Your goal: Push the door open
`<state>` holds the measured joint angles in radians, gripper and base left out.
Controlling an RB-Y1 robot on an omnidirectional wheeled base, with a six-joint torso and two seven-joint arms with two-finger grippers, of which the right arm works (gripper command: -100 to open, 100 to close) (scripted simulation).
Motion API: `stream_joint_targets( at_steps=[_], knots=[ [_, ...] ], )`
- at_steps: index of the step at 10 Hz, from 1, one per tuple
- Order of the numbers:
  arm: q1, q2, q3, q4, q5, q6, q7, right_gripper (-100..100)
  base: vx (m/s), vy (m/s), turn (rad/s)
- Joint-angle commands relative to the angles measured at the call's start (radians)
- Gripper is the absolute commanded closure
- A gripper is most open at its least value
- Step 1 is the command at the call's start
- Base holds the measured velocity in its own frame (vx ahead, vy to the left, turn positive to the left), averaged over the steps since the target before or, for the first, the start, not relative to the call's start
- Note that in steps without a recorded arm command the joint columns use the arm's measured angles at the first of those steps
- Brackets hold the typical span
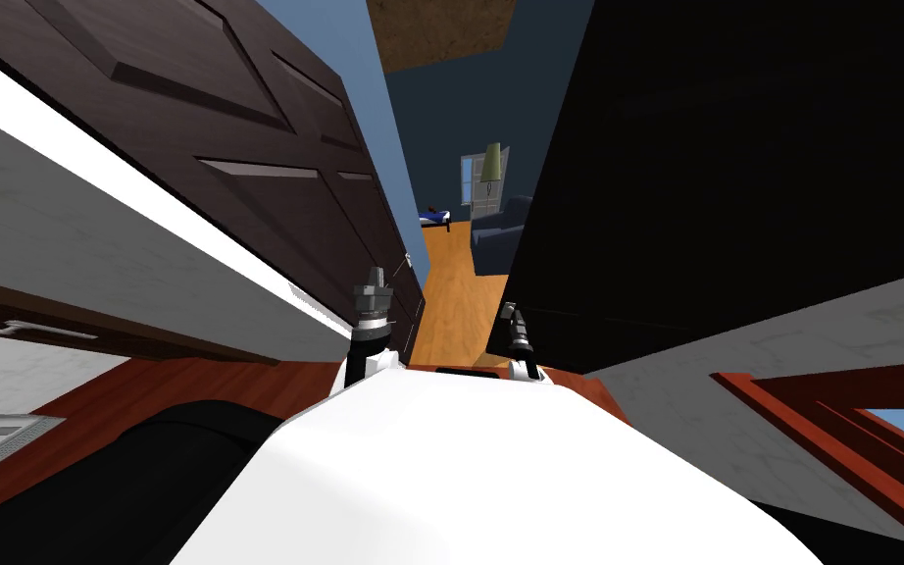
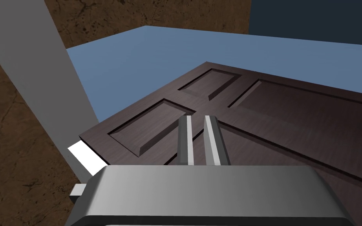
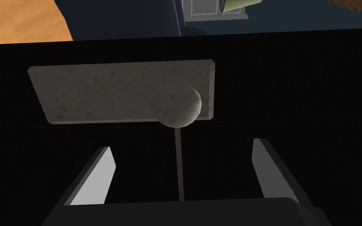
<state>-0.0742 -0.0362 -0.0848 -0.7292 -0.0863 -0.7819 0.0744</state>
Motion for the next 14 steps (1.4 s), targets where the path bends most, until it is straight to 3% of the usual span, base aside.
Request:
stream_joint_targets(
  at_steps=[1, 3, 4, 5, 10, 11, 14],
  knots=[
    [0.002, 0.008, -0.003, 0.0, -0.001, -0.004, 0.0, -100, 0.23, -0.017, 0.029],
    [0.002, 0.029, -0.006, 0.003, -0.003, -0.01, 0.001, -100, 0.207, -0.054, 0.023],
    [0.002, 0.022, -0.005, 0.007, -0.002, -0.011, -0.001, -100, 0.069, -0.018, 0.002],
    [0.002, 0.022, -0.005, 0.007, -0.002, -0.011, -0.001, 100, -0.014, 0.004, 0.001],
    [0.002, 0.022, -0.005, 0.007, -0.002, -0.011, -0.001, 100, -0.011, 0.003, -0.001],
    [0.002, 0.008, -0.017, 0.009, -0.009, -0.009, 0.003, 100, 0.102, 0.019, -0.02],
    [0.001, -0.009, -0.035, 0.01, -0.02, -0.008, 0.008, 100, 0.16, 0.023, -0.033]
  ],
)
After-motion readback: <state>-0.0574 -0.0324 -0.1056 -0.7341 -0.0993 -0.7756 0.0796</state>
